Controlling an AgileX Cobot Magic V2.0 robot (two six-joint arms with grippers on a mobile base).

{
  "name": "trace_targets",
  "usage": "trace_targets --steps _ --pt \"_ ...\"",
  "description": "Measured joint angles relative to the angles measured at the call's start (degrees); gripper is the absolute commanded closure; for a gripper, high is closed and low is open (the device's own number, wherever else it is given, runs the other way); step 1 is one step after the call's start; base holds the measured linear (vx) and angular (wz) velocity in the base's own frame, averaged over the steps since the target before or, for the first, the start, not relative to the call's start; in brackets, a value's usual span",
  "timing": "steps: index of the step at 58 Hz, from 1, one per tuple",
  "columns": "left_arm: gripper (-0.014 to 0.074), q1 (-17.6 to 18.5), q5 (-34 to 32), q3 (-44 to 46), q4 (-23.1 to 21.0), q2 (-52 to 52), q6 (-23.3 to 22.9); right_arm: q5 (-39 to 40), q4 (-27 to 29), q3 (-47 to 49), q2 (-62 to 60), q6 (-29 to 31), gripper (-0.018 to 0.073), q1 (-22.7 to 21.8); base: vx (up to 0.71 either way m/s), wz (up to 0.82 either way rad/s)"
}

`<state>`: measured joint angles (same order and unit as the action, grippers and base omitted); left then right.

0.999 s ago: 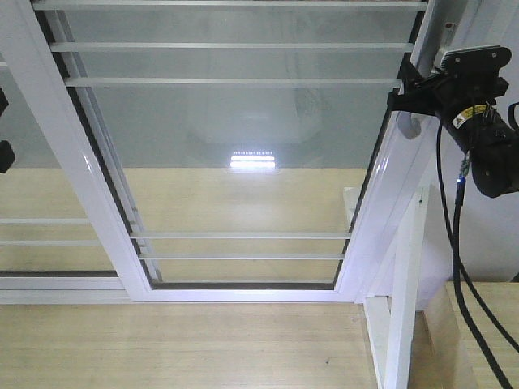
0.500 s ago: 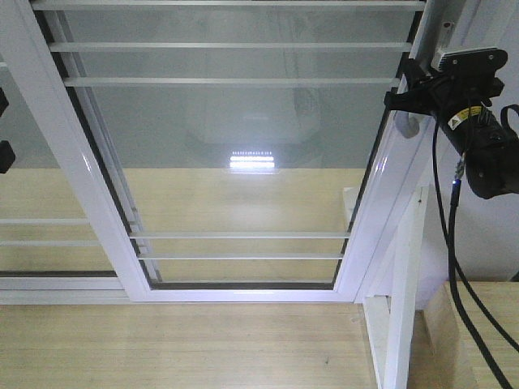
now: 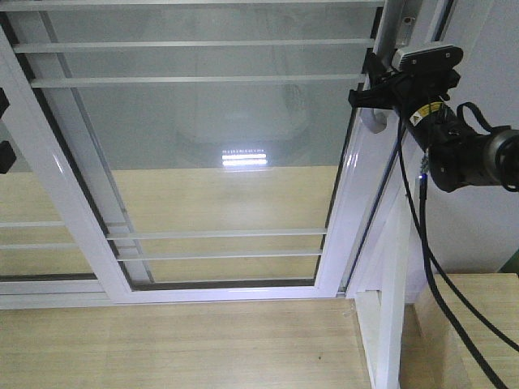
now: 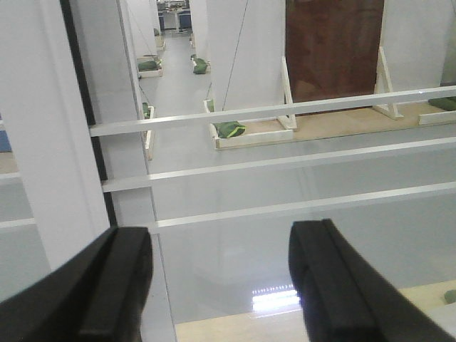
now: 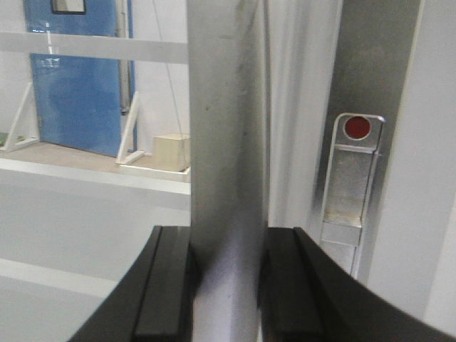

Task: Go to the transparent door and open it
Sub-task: 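Pull the gripped door frame with the right gripper, sliding the door open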

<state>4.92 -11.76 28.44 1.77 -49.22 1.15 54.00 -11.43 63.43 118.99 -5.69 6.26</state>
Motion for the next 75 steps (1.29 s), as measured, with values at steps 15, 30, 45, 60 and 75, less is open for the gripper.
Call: trace_targets --steps 15,30,45,60,75 --pt "0.0058 0.00 2.30 0.00 0.00 0.00 0.00 -0.80 -0.14 1.65 0.75 -0.22 0.0568 4.36 0.00 0.00" --pt "0.0058 0.00 3.50 0.00 0.00 0.00 0.00 -2.39 -0.29 3.65 1.50 -0.54 0.0568 8.45 0.00 0.00" --pt "0.0058 0.00 3.50 0.00 0.00 0.00 0.00 -6.67 -0.18 7.47 2.26 -0.87 0.0568 12.38 0.00 0.01" --pt "0.0058 0.00 3.50 0.00 0.00 0.00 0.00 -9.30 -0.71 11.82 4.17 -1.30 0.0566 15.11 0.00 0.00" --pt "0.0058 0.00 3.50 0.00 0.00 0.00 0.00 -10.74 -0.46 15.26 6.05 -1.24 0.0565 18.21 0.00 0.00"
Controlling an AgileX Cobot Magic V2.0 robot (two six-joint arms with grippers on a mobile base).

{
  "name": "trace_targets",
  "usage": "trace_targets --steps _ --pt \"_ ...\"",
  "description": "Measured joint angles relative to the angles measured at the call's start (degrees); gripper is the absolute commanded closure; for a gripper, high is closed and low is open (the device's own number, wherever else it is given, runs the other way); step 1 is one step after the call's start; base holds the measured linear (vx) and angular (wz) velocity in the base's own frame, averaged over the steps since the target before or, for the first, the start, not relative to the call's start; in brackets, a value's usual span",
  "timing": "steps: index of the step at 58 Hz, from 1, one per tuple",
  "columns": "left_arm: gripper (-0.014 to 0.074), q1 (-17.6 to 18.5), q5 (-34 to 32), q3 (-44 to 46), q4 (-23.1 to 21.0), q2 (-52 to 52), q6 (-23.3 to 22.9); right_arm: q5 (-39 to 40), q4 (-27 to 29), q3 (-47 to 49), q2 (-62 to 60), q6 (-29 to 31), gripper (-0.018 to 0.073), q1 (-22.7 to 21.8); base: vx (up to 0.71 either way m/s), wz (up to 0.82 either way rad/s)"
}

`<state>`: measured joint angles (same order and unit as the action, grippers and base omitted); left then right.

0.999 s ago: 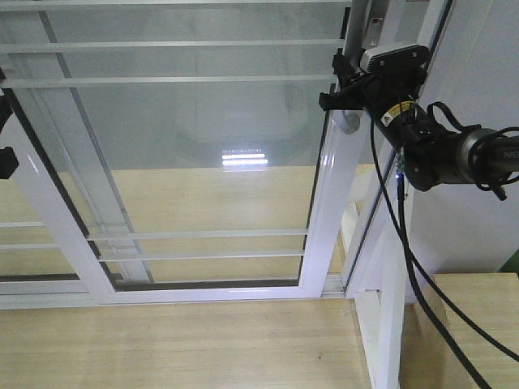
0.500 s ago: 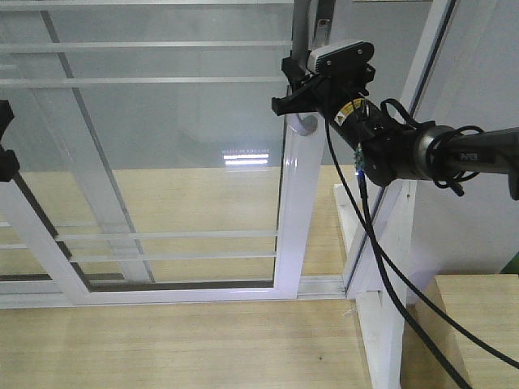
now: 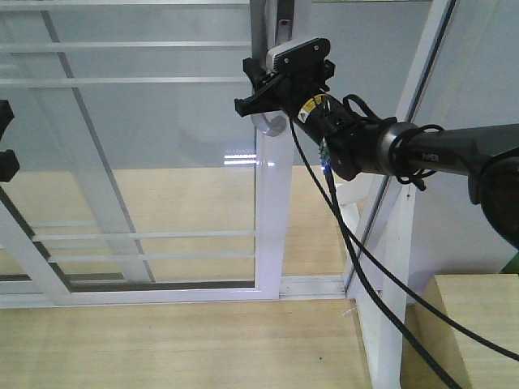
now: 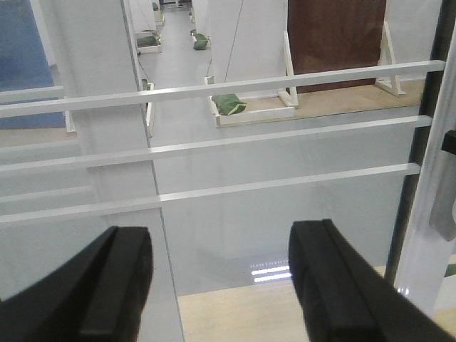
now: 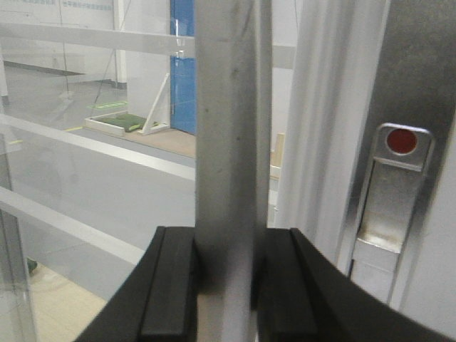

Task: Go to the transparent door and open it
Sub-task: 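Pull the gripped door frame with the right gripper, sliding the door open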

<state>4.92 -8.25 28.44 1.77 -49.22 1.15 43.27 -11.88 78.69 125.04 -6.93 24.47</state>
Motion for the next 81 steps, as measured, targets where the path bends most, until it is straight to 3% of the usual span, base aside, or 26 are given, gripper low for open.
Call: trace_targets --steps 26,54,62,81 --pt "0.0058 0.00 0.43 0.00 0.00 0.00 0.00 -1.65 3.24 4.29 2.35 1.26 0.0564 4.95 0.00 0.00" --pt "0.0058 0.00 0.58 0.00 0.00 0.00 0.00 -1.59 6.42 4.71 2.82 3.16 0.0536 6.89 0.00 0.00" --pt "0.0058 0.00 0.58 0.00 0.00 0.00 0.00 -2.03 6.53 4.71 2.82 3.23 0.0432 6.90 0.00 0.00" --pt "0.0058 0.00 0.63 0.00 0.00 0.00 0.00 -2.03 5.12 4.52 2.61 -2.78 -0.0007 7.69 0.00 0.00"
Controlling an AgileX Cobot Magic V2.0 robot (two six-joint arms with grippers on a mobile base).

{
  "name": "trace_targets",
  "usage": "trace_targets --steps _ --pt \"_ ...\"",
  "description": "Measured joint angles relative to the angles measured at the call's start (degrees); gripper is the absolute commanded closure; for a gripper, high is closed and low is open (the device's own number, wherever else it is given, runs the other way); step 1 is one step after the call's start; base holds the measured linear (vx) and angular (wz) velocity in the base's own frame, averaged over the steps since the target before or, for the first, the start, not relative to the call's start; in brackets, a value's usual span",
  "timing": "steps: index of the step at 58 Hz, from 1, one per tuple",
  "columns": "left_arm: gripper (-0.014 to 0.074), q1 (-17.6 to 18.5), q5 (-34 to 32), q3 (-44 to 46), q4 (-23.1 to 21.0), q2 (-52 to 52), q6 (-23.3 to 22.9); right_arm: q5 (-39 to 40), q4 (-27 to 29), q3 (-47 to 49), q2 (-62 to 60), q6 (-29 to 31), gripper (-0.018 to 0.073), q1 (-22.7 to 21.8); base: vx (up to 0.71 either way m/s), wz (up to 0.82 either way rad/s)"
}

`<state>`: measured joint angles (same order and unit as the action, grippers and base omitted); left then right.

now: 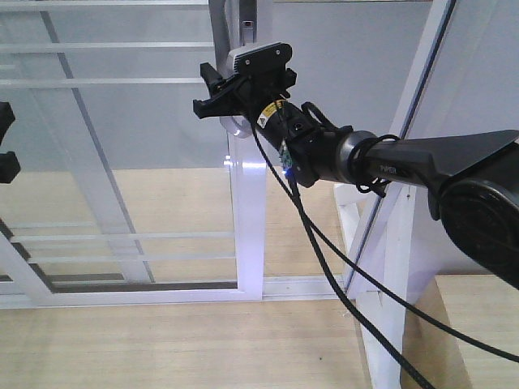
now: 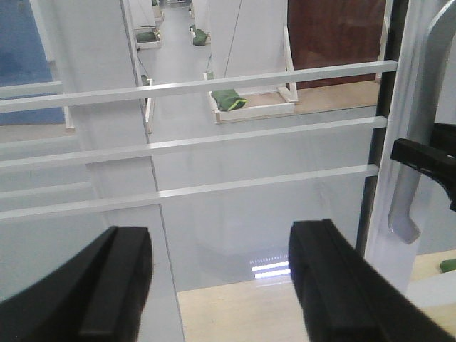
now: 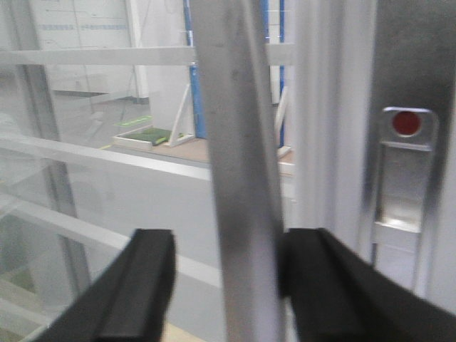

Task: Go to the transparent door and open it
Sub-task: 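Pull the gripped door frame with the right gripper, sliding the door open, then release the door frame and withdraw the right gripper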

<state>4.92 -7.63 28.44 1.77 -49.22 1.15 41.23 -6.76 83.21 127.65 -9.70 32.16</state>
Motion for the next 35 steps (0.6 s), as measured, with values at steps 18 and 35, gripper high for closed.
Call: trace_targets --steps 18,35 --pt "0.0058 0.00 0.00 0.00 0.00 0.00 0.00 -1.14 3.60 -2.09 -2.30 8.28 -0.0040 2.39 0.00 0.00" --pt "0.0058 0.00 0.00 0.00 0.00 0.00 0.00 3.30 21.13 -21.14 -15.03 26.38 -0.0029 3.42 0.00 0.00"
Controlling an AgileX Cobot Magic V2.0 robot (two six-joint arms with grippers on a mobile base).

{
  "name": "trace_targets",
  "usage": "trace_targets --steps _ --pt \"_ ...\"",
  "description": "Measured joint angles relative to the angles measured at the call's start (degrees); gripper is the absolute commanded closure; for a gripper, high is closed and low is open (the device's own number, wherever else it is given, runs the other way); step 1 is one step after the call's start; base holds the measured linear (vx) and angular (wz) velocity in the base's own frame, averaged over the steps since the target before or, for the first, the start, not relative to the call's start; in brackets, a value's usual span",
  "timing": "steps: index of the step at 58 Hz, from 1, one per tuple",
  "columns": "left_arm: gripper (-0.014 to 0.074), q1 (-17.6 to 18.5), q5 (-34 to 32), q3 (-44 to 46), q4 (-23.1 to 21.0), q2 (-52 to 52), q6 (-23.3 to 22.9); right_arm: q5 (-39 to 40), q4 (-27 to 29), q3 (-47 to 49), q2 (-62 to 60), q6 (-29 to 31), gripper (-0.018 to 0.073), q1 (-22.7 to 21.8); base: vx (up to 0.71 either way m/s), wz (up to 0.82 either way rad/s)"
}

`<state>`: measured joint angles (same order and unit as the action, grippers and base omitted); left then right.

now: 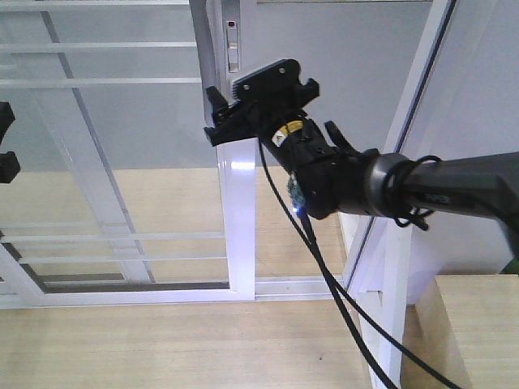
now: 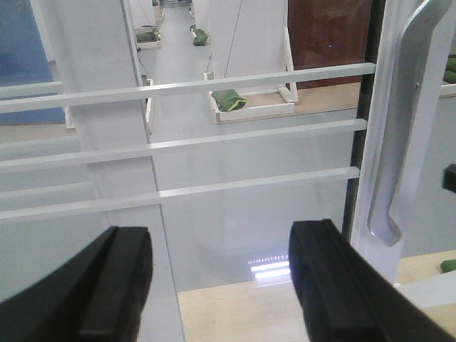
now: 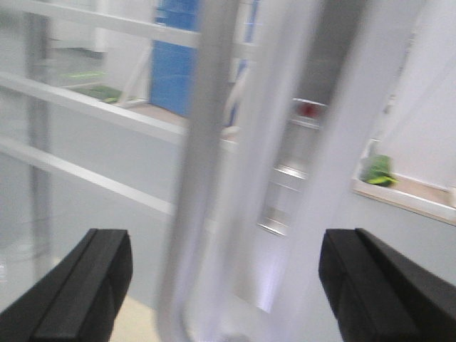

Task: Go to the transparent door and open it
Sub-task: 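Release the door frame and withdraw the right gripper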

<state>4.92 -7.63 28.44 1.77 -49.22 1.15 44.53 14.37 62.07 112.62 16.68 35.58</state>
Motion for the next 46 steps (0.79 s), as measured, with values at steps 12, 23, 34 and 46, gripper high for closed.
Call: trace_targets --steps 12,23,34,46 --pt "0.0058 0.00 0.00 0.00 0.00 0.00 0.00 0.87 3.81 -18.10 -14.54 4.05 0.0034 -1.54 0.00 0.00" --pt "0.0058 0.00 0.00 0.00 0.00 0.00 0.00 -21.16 3.83 -23.80 -31.04 4.27 0.0099 -8.06 0.00 0.00" --pt "0.0058 0.00 0.00 0.00 0.00 0.00 0.00 -40.42 3.83 -24.05 -45.61 7.26 0.0104 -20.46 0.00 0.00" --pt "0.0058 0.00 0.27 0.00 0.00 -0.98 0.00 -51.77 3.44 -24.09 -56.73 8.81 0.0104 -33.90 0.00 0.00"
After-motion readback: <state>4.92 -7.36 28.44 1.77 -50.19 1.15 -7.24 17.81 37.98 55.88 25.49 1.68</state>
